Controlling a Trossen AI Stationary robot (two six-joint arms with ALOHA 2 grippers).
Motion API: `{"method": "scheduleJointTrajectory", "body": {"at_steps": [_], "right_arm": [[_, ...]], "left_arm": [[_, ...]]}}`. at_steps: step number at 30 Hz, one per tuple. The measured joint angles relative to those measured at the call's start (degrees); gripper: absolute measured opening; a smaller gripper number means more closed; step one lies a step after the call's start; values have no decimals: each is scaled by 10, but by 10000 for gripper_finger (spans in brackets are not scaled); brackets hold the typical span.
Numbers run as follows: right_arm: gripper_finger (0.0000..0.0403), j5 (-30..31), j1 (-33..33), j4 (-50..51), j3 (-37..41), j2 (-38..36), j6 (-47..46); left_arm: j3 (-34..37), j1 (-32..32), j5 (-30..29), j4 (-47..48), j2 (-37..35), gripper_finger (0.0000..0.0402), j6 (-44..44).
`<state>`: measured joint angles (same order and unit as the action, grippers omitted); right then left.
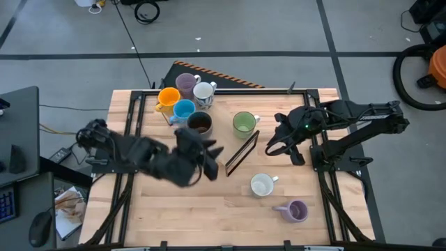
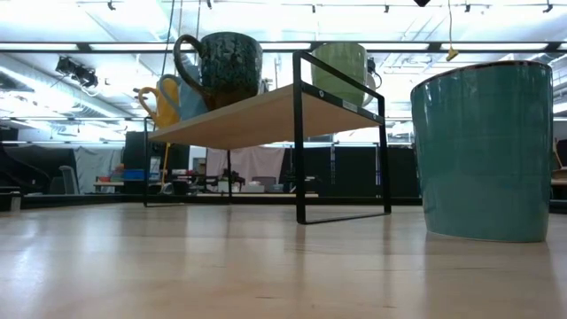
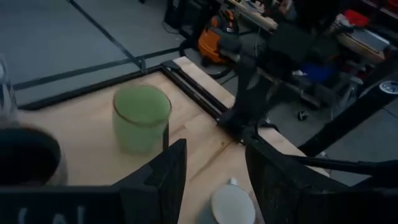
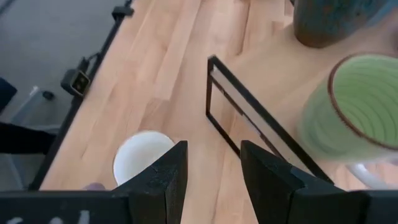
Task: Place coffee mugs
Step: Adjust the green mug on the shelf
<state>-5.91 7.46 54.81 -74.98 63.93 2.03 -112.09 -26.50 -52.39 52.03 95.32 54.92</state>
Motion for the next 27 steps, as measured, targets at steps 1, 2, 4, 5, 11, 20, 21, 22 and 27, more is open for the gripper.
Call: {"method": "scheduleJointTrajectory", "body": {"at_steps": [1, 2, 4, 5, 11, 20, 21, 22, 27], "right_arm": [[154, 1, 0, 7, 0, -1, 3], [154, 0, 0, 9, 0, -2, 7], [154, -6, 0, 14, 0, -5, 15], [154, -10, 0, 15, 0, -6, 19], [154, -17, 0, -26, 0, -9, 22], [148, -73, -19, -107, 0, 27, -42], [147, -73, -21, -108, 0, 33, -49], [146, -73, -24, -109, 0, 39, -53], [142, -55, -40, -105, -21, 72, -71]], "left_arm": [[0, -10, -10, 4, 6, 172, 13], [0, -18, -21, 4, 12, 172, 24], [0, -31, -50, 4, 19, 172, 42], [0, -37, -64, 3, 22, 172, 46], [0, -62, -101, 2, 27, 172, 39], [0, -67, -68, 7, -5, 161, -56], [0, -67, -61, 2, -10, 156, -74], [0, -67, -52, -3, -15, 152, -94], [0, -66, -31, -45, -40, 133, -186]]}}
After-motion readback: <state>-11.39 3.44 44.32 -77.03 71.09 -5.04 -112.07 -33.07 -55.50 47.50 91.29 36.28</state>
